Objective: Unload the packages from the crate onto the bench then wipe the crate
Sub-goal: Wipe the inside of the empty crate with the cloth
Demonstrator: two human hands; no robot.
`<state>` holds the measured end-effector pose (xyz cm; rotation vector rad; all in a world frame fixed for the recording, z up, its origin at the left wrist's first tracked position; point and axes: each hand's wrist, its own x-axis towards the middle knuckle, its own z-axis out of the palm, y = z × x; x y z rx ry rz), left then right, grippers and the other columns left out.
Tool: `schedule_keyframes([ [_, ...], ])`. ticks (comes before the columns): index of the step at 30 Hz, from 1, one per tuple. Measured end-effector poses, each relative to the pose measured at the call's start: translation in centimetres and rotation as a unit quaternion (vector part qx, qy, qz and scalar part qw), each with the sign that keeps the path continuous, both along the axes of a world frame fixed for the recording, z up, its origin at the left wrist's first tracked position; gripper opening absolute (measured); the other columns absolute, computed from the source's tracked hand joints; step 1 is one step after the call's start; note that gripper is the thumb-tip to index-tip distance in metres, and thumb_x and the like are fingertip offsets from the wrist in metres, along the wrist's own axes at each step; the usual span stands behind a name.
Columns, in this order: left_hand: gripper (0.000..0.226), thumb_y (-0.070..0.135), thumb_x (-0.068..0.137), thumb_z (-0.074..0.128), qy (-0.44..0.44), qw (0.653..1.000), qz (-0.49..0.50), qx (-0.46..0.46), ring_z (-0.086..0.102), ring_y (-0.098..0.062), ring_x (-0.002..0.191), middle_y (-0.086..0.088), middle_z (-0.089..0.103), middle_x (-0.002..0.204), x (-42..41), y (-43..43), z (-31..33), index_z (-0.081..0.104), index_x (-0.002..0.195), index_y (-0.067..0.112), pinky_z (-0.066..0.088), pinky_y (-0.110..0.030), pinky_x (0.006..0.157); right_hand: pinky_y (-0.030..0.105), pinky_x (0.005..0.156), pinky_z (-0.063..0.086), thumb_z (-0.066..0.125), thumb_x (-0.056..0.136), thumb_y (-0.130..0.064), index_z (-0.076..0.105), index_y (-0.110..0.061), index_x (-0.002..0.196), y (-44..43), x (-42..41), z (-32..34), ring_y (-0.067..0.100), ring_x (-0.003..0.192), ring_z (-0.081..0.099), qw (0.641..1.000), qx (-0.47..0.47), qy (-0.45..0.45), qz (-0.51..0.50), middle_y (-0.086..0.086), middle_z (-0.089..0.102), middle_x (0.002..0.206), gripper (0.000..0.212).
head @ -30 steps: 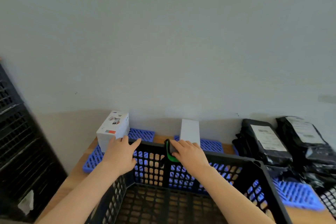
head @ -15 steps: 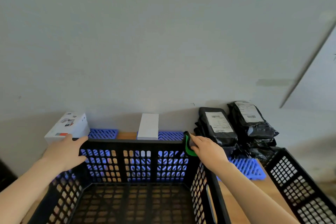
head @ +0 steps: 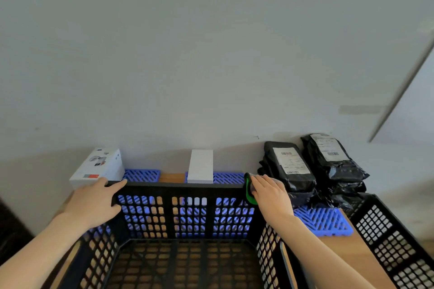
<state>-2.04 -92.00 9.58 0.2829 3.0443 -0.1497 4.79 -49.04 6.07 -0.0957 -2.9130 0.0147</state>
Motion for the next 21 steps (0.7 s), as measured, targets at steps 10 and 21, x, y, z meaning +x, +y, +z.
schedule_keyframes([
  [10,0.054,0.037,0.091,0.047,0.053,0.997,-0.047,0.037,0.053,-0.015,0.115,0.01,0.057,0.125,-1.1,-2.9,1.0,0.042,0.144,0.043,0.044,-0.029,0.094,0.031,0.108,0.033,0.045,0.095,-0.031,0.055,-0.033,0.126,-6.4,-2.5,1.0,0.006,0.124,0.049,0.992,-0.044,0.0,0.118,-0.017,0.059,0.124,0.032],
  [21,0.059,0.037,0.096,0.054,0.014,0.975,-0.112,0.192,0.028,-0.008,0.142,0.016,0.026,0.157,0.5,-7.8,-0.1,0.032,0.15,0.035,0.023,-0.026,0.114,0.034,0.106,0.03,0.039,0.1,-0.031,0.043,-0.026,0.141,-27.8,-7.7,1.2,0.017,0.126,0.048,0.976,-0.09,0.013,0.196,-0.007,0.053,0.138,0.041],
])
